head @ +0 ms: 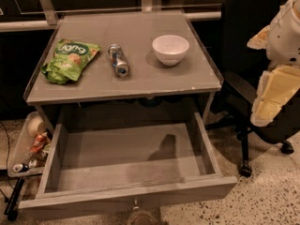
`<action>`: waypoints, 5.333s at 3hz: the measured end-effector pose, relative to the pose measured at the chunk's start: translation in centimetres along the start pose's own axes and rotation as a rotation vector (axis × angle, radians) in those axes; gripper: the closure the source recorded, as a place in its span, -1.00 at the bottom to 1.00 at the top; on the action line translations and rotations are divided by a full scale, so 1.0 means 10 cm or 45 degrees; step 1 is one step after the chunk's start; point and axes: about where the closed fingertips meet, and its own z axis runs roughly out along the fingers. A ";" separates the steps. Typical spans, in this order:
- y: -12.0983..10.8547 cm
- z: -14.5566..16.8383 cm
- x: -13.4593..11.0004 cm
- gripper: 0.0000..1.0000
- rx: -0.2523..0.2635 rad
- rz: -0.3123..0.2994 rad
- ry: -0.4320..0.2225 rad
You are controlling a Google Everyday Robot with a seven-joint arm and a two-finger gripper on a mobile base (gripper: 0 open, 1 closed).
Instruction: Place redbull can into top drawer
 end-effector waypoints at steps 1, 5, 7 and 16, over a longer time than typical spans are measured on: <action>0.00 0.00 0.00 -1.00 0.000 0.000 0.000; -0.50 0.07 -0.85 -1.00 -0.062 0.090 -0.055; -0.68 0.20 -1.43 -1.00 -0.093 0.099 -0.211; -1.47 1.84 -3.32 -1.00 -0.250 0.323 -0.234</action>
Offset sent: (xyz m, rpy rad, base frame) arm 0.0160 0.0090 0.0036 0.0847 0.0558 -0.1090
